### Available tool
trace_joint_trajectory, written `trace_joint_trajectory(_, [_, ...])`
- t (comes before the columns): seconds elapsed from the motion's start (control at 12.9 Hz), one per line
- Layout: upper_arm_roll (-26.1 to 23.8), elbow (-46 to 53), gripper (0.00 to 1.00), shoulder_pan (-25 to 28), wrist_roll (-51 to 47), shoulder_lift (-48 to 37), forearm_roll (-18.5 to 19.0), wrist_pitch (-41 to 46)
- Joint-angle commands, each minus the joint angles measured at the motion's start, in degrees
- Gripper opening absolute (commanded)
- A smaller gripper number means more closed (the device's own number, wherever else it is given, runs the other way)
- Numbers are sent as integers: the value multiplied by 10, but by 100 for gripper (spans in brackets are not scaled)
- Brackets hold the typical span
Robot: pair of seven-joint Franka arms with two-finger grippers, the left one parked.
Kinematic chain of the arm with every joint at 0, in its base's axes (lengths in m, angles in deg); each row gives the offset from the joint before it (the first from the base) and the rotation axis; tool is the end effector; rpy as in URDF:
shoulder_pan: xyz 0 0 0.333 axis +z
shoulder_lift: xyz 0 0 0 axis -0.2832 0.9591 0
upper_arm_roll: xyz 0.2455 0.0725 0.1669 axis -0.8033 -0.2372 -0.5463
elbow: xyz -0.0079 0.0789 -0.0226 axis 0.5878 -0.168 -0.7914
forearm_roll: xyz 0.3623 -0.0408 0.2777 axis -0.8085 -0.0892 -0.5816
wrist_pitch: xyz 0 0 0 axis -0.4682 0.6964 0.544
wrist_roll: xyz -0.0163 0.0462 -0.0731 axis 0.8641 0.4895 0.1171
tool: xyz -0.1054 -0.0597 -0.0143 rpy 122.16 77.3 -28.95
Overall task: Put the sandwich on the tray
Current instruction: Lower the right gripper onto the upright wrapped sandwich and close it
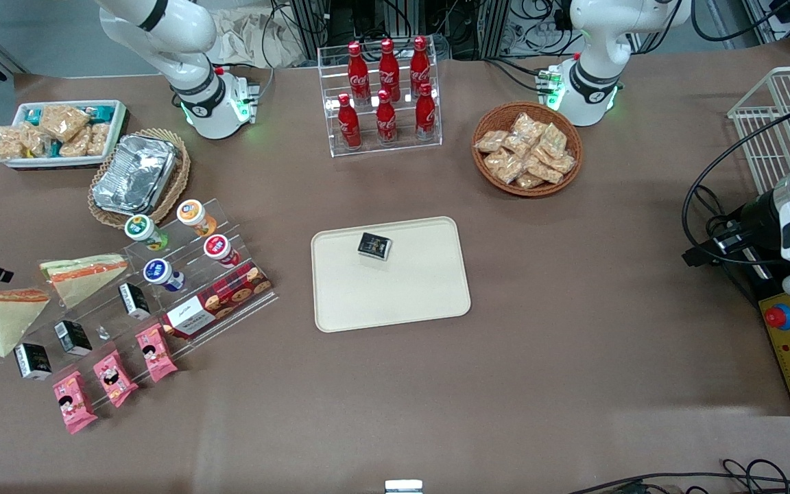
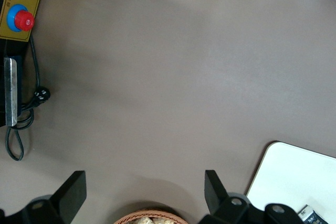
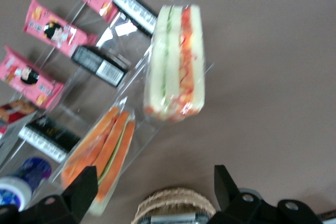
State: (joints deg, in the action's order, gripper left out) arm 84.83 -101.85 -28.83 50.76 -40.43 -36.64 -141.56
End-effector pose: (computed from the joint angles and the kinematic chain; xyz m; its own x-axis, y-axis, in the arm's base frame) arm 0.6314 -0.2956 0.4070 0.9391 -0.3380 -0.0628 -0.3368 -0.9411 0.0283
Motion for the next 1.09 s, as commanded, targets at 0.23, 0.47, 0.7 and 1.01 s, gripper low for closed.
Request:
trace_joint_trajectory(0.23, [-2,19,98,-33,-5,39,-35,-64])
trace_joint_trajectory(0.47, [-2,18,98,-33,-16,55,-47,-76])
trace_joint_trajectory(0.7, [-2,20,98,-32,-24,76,-73,-88])
trace_joint_trajectory(1.01, [-2,19,98,-29,-28,89,-77,-104])
